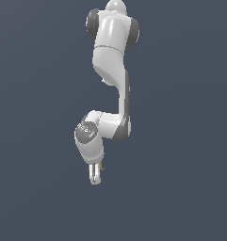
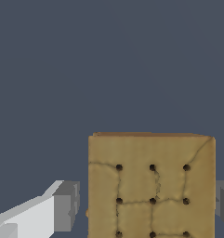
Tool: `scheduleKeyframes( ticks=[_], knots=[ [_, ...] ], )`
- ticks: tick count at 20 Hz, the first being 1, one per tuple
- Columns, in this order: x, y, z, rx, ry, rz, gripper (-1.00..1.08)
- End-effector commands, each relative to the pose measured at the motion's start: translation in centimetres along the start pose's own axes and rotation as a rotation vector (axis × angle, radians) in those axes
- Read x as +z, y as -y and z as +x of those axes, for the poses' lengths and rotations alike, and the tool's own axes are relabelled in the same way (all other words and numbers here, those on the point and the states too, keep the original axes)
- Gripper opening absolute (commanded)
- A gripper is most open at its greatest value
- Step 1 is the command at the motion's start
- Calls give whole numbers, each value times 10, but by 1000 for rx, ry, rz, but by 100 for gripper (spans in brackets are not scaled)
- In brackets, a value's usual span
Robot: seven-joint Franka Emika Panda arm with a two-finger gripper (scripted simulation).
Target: Pick up the object and move it to a goal position.
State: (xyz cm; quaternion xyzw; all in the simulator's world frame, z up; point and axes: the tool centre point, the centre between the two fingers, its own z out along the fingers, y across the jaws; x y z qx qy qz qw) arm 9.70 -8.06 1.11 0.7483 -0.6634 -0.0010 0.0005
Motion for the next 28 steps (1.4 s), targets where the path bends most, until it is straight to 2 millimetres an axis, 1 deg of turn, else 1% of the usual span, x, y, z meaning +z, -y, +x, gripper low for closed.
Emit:
scheduleKeyframes(
  ticks=[1,2,3,14,18,21,23,25,28],
  knots=[
    [1,2,0,0,-1,2,100],
    [0,2,0,0,-1,2,100],
    [0,2,0,0,-1,2,-100],
    [0,2,0,0,0,2,-100],
    [-10,6,0,3,11,18,-100],
    [-26,12,1,8,30,44,-100],
    [-42,17,2,13,47,68,-100],
    [-61,23,3,19,68,99,-100],
    [-98,33,7,30,109,156,-100]
  ],
)
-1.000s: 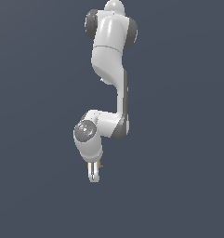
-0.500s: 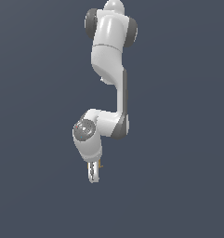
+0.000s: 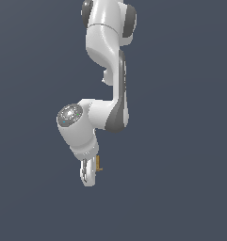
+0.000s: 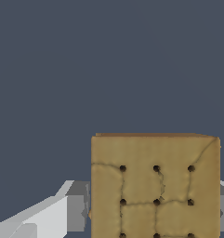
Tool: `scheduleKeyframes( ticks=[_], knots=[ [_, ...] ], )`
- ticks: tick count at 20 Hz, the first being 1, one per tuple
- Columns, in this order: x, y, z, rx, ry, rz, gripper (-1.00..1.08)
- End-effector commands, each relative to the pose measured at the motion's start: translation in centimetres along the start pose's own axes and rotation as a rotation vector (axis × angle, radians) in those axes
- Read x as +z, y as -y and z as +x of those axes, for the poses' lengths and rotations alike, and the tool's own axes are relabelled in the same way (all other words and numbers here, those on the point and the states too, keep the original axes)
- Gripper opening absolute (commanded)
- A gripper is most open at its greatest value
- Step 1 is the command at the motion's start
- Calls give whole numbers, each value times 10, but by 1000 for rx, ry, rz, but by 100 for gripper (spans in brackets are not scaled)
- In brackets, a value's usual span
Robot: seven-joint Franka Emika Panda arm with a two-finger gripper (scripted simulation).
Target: Pick up the object and move it to a goal position.
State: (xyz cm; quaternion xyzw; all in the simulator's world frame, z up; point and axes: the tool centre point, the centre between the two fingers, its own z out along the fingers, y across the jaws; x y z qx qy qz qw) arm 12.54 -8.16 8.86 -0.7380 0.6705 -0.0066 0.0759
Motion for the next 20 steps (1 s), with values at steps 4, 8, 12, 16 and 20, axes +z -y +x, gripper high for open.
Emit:
scheduleKeyframes(
  ticks=[4,8,12,16,20],
  knots=[
    [-79,27,6,25,86,125,-100],
    [-147,42,16,46,162,229,-100],
    [-208,49,31,67,231,323,-100],
    [-255,50,46,85,287,397,-100],
    [-287,48,59,99,327,448,-100]
  ],
)
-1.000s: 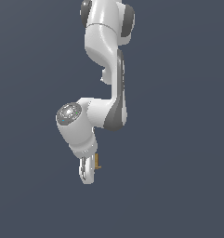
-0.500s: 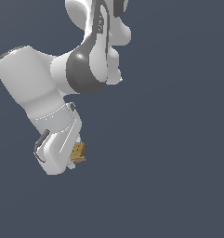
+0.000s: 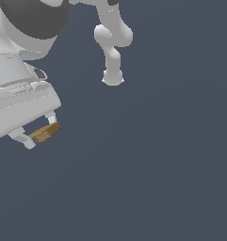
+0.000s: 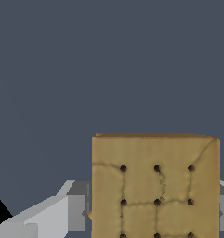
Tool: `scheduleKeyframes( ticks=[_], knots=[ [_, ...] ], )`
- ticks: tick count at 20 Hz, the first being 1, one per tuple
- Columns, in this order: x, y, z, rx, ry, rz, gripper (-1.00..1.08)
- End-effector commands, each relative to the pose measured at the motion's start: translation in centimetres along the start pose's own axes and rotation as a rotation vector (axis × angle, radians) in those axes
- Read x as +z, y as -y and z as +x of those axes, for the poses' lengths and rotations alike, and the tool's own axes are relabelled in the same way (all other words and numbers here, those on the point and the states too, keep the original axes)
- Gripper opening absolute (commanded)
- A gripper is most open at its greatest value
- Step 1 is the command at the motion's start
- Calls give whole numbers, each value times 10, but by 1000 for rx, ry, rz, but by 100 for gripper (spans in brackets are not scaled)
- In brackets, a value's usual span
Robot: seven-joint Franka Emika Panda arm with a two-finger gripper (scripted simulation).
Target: Pick up the object and move it to a goal position.
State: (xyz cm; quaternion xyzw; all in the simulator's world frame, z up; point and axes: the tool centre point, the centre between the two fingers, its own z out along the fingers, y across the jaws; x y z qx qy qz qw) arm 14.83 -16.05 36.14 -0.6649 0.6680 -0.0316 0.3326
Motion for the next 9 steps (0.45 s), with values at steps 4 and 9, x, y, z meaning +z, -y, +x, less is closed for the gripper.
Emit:
scheduleKeyframes(
  ticks=[4,9],
  knots=[
    [-32,12,3,15,41,50,-100],
    [-40,14,5,21,51,62,-100]
  ],
)
